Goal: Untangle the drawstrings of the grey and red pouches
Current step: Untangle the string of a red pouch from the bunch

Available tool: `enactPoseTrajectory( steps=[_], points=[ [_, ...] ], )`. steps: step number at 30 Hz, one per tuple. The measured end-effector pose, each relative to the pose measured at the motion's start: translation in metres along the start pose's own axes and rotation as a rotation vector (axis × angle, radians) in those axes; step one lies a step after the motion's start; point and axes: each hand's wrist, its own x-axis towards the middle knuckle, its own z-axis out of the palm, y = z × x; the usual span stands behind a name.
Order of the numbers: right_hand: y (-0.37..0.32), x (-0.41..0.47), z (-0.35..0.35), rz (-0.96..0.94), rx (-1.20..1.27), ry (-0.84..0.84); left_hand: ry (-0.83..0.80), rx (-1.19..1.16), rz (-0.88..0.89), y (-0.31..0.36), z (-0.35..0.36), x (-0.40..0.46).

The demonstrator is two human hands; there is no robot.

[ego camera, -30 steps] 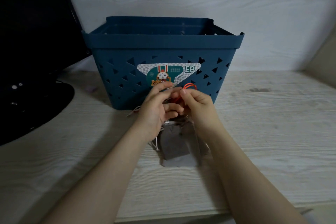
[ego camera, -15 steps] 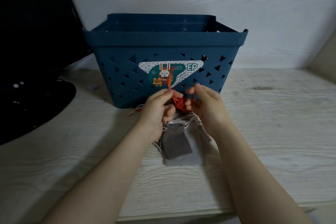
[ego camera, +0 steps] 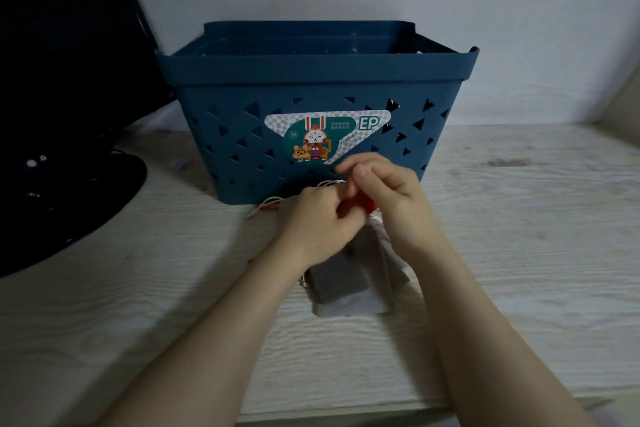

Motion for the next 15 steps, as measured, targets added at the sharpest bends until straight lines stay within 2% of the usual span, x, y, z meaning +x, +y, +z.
enactPoseTrajectory(
  steps=[2,4,6,9,12,15],
  points=[
    [-0.001,-0.001,0.003,0.025,-0.008,-0.114,0.013,0.042,-0.008,-0.002,0.001,0.001],
    [-0.003,-0.001,0.004,0.04,0.009,-0.131,0.033,0.025,-0.071,-0.005,0.001,0.003],
    [-0.003,0.0,0.001,0.054,0.019,-0.041,0.028,-0.079,-0.146,-0.003,-0.001,0.004],
    [0.006,0.002,-0.006,0.097,-0.134,0.085,0.014,-0.353,-0.212,0.0,-0.003,0.004],
    [0.01,0.001,-0.009,0.108,-0.244,0.091,0.022,-0.495,-0.233,0.002,-0.005,0.004],
    [0.006,0.0,-0.007,0.077,-0.213,0.142,0.021,-0.609,-0.285,0.007,-0.008,0.002]
  ],
)
